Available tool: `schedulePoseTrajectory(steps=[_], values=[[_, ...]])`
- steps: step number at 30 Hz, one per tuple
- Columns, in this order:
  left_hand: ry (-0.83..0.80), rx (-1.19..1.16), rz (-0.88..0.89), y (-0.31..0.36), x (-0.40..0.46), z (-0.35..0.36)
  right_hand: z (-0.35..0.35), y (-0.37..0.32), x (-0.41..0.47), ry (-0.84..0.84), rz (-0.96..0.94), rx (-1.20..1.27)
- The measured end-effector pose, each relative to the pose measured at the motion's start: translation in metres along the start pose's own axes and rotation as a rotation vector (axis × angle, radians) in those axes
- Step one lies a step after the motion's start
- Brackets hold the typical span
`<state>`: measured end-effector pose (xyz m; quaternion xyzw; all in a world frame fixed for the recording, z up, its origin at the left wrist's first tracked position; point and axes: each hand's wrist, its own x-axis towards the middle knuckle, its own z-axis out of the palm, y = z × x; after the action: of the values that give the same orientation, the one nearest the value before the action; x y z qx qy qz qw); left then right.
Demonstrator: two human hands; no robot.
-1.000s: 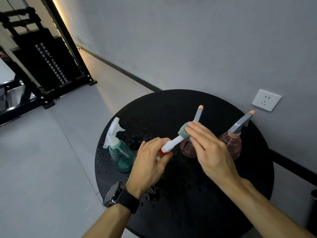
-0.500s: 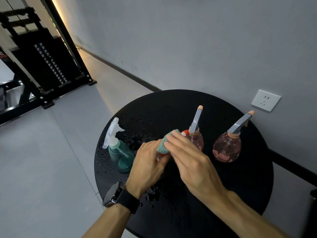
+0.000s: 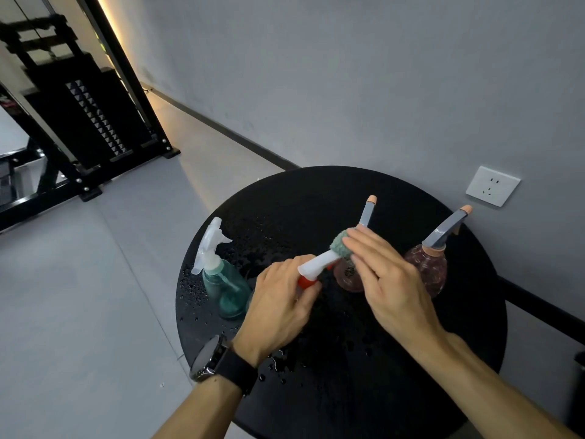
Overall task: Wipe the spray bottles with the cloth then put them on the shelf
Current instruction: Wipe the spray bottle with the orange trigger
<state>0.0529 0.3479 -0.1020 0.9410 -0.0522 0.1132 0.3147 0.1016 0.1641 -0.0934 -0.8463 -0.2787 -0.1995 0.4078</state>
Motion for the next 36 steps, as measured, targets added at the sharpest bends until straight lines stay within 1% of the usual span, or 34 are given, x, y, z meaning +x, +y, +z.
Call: schedulePoseTrajectory(steps=[6,11,14,18,22,24,29,31,36], values=[[0.009,-0.015,-0.049,0.01,-0.001,0.0,-0.007,0.005,0.004,0.028,0.073,0.02],[-0.023,-0.151,-0.248,0.013,0.0,-0.003,-0.005,0.0,0.002,0.03,0.068,0.052],[0.007,-0.238,-0.307,0.015,0.001,-0.004,-0.004,-0.004,0.001,0.04,0.058,0.083],[0.101,-0.318,-0.315,0.017,0.003,-0.007,0.0,-0.01,-0.002,0.044,0.028,0.103],[0.151,-0.385,-0.347,0.019,0.004,-0.01,0.0,-0.014,-0.003,0.052,-0.012,0.128],[0.149,-0.392,-0.333,0.021,0.005,-0.012,0.001,-0.016,-0.002,0.06,-0.01,0.165],[0.083,-0.434,-0.292,0.023,0.004,-0.012,0.002,-0.022,-0.002,0.113,0.053,0.281],[0.088,-0.453,-0.278,0.021,0.005,-0.01,0.005,-0.025,-0.005,0.129,0.063,0.321],[0.082,-0.527,-0.297,0.018,0.006,-0.011,0.011,-0.03,-0.011,0.146,-0.018,0.329]])
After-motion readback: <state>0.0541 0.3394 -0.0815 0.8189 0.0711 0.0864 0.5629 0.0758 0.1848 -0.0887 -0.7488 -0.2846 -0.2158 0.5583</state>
